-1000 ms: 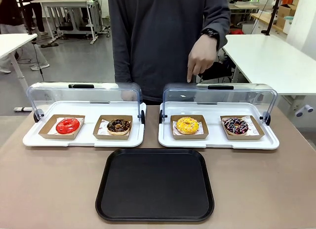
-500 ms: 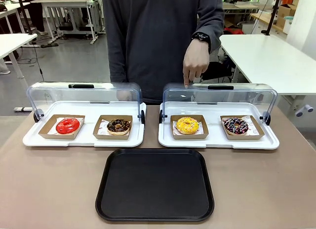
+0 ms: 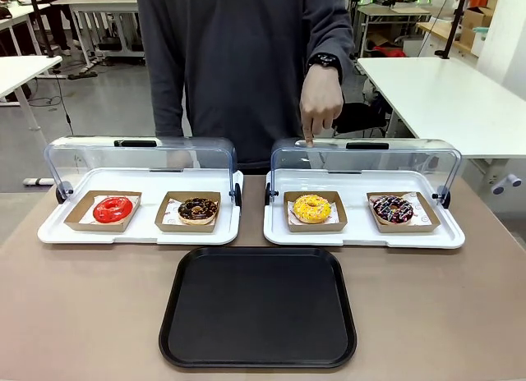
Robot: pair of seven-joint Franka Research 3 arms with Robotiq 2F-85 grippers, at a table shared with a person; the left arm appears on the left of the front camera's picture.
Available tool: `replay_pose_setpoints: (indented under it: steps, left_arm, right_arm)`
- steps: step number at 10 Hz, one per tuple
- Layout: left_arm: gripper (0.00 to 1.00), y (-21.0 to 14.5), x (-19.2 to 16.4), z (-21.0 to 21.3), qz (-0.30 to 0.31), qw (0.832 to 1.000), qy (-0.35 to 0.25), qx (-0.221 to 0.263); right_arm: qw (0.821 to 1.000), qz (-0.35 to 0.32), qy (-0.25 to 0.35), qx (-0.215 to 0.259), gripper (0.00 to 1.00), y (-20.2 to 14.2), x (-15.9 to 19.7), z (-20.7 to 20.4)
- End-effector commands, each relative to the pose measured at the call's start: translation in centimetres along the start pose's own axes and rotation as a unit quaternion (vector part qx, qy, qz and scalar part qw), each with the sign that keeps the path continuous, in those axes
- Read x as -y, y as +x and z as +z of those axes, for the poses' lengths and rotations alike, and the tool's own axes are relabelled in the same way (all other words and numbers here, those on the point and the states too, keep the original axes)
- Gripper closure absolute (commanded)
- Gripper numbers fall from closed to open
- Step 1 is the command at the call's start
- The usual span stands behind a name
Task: Move the third donut from the left to the tray.
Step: Pick up the Paper togo box containing the Donut indicated by the person and place it on the Handle tray.
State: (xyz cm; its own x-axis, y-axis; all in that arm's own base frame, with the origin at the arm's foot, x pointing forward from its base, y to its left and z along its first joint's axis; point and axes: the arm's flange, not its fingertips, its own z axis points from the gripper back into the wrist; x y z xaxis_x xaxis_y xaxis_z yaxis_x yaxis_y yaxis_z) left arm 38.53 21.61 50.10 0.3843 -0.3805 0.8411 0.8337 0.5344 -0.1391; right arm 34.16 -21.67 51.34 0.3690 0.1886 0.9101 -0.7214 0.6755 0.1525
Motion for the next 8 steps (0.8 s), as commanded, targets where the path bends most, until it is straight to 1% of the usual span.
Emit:
replay_pose_setpoints:
  steps: [1, 8]
  left_arm:
    - [0.0, 0.1, 0.1, 0.07, 0.0, 1.0, 0.0, 0.0]
    - [0.0, 0.1, 0.1, 0.07, 0.0, 1.0, 0.0, 0.0]
  right_arm:
    - [1.0, 0.005, 0.0, 0.005, 0.0, 0.2, 0.06, -0.05]
    - [1.0, 0.0, 0.0, 0.0, 0.0, 0.0, 0.0, 0.0]
